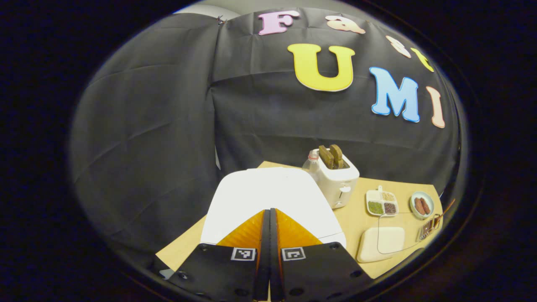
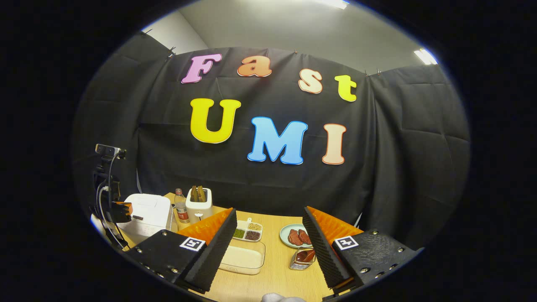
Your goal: Close the left gripper, press the button to open the rice cooker; take a wooden spoon from the chopstick holder with the right hand, scoop a spoonful of rice and pour it into the rice cooker, then put the wooden spoon back into the chopstick holder.
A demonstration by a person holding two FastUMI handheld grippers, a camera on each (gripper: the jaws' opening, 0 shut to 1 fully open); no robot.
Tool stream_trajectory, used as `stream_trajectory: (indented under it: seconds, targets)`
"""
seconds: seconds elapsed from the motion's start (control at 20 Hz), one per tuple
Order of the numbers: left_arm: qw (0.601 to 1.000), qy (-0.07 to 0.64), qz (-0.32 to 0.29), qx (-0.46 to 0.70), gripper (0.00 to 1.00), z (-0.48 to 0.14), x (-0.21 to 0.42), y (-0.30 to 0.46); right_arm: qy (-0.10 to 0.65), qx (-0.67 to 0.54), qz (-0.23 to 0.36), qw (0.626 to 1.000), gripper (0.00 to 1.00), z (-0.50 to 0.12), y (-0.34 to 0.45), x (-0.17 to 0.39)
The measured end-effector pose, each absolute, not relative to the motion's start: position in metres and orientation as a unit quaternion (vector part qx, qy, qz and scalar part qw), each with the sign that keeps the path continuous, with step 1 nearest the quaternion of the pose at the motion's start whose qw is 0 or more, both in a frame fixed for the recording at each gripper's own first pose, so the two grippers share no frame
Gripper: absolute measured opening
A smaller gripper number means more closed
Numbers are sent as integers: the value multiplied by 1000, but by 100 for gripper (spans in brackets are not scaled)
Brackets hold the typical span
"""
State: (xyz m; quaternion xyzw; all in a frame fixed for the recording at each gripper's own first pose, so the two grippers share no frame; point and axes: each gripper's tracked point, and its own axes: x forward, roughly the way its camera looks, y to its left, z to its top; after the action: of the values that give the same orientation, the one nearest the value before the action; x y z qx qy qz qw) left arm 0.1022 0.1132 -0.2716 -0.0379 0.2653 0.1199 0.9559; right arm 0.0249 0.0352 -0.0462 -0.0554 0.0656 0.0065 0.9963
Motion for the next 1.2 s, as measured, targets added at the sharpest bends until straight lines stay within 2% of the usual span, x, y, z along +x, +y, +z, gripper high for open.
stream_trajectory:
  seconds: [0.25,0.9,1.1,1.2]
  targets:
    - [939,314,126,-52,9,-308,102,122,79,-66,8,995,96,-55,39,31]
    - [932,341,117,-21,9,-312,96,121,83,-61,20,994,96,-59,43,30]
    - [947,302,115,6,9,-295,105,123,73,-58,16,995,96,-59,38,30]
    - [968,219,123,17,9,-248,122,127,64,-58,17,996,96,-60,37,25]
